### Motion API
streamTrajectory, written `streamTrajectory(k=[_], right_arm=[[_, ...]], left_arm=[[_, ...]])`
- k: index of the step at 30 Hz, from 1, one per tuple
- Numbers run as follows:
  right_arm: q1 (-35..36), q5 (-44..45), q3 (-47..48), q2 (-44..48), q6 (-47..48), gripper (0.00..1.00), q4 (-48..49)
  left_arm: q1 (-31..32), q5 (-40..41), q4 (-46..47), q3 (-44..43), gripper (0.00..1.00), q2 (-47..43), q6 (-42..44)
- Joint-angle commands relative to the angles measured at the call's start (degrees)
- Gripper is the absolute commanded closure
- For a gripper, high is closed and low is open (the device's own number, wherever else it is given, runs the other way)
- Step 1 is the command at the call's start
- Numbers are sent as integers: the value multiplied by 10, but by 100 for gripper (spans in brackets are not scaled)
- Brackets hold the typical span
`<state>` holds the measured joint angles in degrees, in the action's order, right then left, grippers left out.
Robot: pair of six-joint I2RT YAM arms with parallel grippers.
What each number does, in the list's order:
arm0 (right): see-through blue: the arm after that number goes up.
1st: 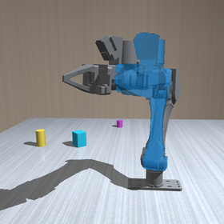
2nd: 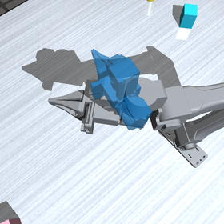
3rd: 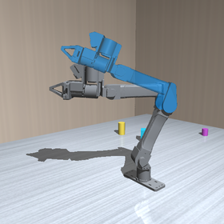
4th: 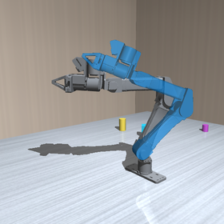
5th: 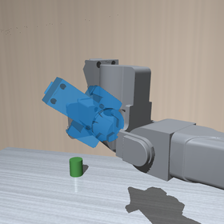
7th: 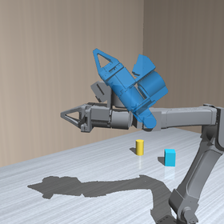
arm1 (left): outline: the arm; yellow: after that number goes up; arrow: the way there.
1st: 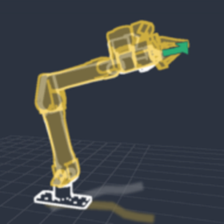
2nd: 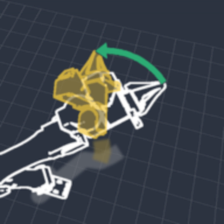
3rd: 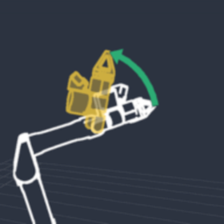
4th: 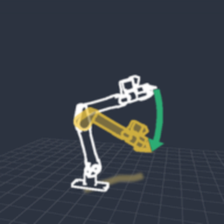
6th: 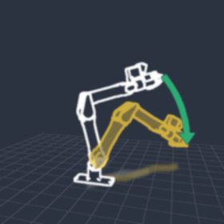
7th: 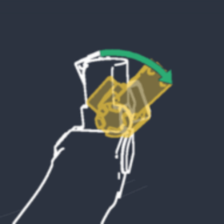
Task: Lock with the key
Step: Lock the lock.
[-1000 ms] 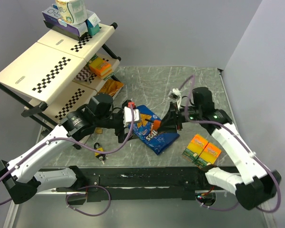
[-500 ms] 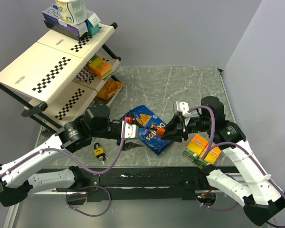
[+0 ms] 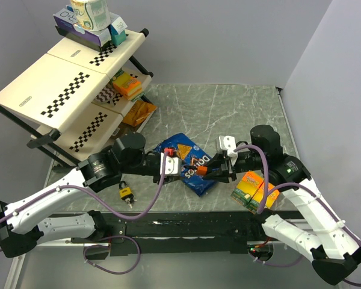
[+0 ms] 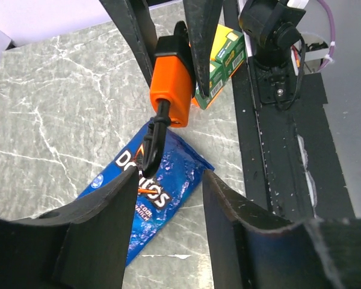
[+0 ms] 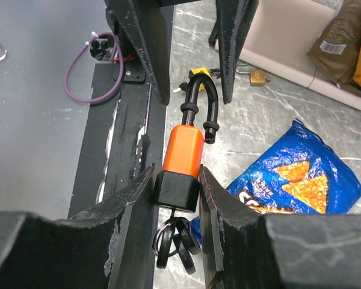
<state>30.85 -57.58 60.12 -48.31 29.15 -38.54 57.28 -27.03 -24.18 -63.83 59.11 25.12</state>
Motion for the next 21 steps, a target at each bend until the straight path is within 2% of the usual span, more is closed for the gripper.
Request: streamTrajectory(k=[1, 4, 12, 19, 21], right_arm=[[12, -4, 25, 12, 25, 100, 21], [18, -3, 24, 13, 20, 100, 20], [21, -3, 18, 20, 3, 100, 29], [23, 2, 13, 23, 13, 100, 20], [23, 2, 12, 23, 14, 100, 20]], left_arm=[[5, 3, 38, -1, 49, -1, -21], [8, 15, 40, -7, 49, 7, -24], [20, 3, 24, -15, 61, 24, -21], [21, 10, 33, -16, 80, 25, -37], [21, 8, 29, -18, 79, 28, -44]])
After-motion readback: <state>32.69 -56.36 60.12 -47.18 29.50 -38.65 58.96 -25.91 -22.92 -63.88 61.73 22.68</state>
